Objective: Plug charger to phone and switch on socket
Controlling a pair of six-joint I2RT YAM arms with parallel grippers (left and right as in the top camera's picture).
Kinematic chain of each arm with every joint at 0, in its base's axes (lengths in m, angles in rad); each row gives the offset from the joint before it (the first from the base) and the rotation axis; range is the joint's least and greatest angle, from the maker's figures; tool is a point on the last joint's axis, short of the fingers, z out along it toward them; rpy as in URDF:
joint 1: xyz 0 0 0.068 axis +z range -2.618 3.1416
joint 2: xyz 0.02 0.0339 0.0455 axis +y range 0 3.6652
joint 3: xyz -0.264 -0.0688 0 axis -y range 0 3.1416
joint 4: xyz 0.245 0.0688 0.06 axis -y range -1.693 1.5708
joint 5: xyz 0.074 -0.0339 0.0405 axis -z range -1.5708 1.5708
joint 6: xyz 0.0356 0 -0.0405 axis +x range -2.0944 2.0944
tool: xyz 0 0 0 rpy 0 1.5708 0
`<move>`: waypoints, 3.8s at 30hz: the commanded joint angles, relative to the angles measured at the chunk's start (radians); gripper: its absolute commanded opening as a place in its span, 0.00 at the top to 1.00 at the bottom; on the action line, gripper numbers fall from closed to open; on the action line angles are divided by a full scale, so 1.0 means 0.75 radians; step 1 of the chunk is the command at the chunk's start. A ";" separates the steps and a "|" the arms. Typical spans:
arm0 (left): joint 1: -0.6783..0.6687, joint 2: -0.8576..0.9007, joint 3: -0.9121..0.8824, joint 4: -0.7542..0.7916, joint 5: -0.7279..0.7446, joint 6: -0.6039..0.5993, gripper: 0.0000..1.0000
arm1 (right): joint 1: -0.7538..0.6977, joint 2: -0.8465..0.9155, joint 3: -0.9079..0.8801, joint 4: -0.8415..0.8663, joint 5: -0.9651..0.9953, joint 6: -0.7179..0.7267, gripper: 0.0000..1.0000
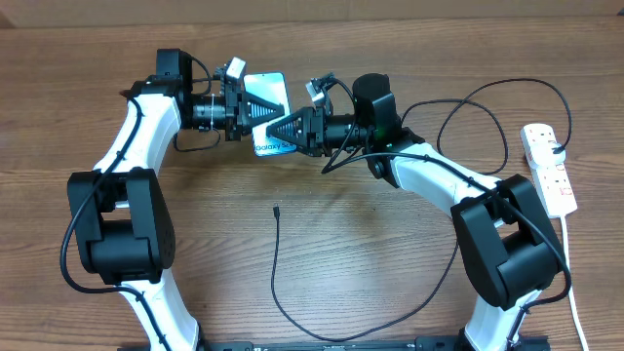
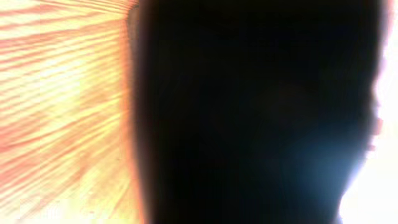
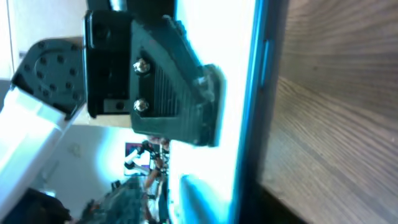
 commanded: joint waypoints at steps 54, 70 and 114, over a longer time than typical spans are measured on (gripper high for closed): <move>0.252 -0.016 -0.003 -0.390 -0.565 0.100 0.96 | 0.606 -0.139 0.016 -1.154 1.458 -0.405 0.61; 0.220 -0.015 -0.003 -0.375 -0.571 0.108 0.96 | 0.652 0.057 0.016 -1.051 1.474 -0.373 0.66; 0.218 -0.015 -0.003 -0.398 -0.568 0.037 0.96 | 0.616 0.019 0.156 -1.316 1.396 -0.506 0.96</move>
